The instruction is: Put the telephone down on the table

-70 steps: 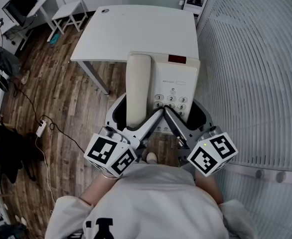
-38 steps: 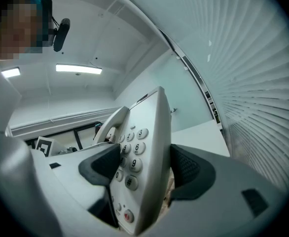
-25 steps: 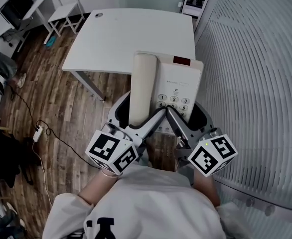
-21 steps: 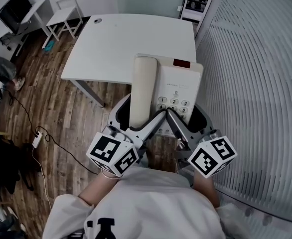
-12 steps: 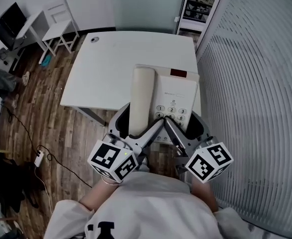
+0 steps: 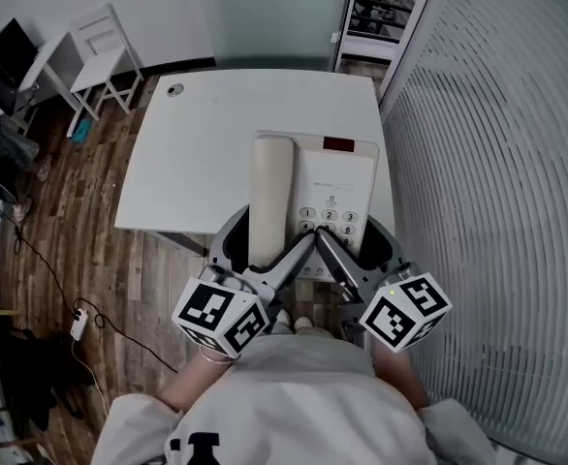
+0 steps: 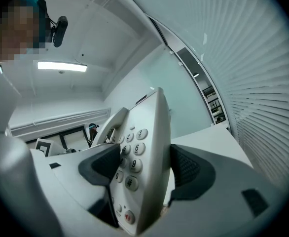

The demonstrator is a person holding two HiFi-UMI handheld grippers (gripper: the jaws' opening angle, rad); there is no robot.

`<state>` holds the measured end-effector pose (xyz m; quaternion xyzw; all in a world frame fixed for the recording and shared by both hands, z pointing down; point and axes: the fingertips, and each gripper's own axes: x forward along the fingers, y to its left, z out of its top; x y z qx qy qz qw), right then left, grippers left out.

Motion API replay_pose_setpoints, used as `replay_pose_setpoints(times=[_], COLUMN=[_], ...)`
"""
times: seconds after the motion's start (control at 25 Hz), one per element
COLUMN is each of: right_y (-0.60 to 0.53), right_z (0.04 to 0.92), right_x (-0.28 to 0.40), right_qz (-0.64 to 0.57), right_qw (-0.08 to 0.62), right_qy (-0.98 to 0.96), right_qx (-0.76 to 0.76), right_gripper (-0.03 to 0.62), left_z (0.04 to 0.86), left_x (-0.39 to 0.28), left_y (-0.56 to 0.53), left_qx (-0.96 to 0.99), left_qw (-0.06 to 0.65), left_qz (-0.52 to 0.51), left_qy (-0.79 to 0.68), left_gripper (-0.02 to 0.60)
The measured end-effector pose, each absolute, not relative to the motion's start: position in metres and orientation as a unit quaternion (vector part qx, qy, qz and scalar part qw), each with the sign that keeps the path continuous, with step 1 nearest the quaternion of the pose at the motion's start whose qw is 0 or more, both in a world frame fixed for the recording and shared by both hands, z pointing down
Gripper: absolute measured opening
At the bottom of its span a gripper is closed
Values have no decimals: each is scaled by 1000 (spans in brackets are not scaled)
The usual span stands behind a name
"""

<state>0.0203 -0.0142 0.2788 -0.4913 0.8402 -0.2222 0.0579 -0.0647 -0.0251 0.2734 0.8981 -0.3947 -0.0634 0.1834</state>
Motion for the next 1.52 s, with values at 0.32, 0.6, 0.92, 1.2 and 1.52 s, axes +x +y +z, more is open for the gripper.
replay_pose_setpoints(times=[0.32,0.6,0.92,1.2,1.52], right_y=[-34,-60,-142,-193,-206], right_z=[285,291,287,277,281], right_x=[15,24,64,79,86], right_qz=[-221,-216,-217,-206,-204], right_qw=[65,60,65,63,61], right_qy=[836,833,833,842,850], right_qx=[-497,-505,-504,-494,-481], right_gripper=[322,322,322,322,322], left_z=[277,287,282,272,276], left_x=[-70,-61,-22,-7,0], left_y=[-47,-73,-155,-204,-213], left_qx=[904,901,901,898,892], left_qw=[171,192,183,170,165], left_qz=[-58,-64,-61,-73,-78], left_qy=[-388,-384,-388,-399,-414], left_gripper=[410,410,410,410,410])
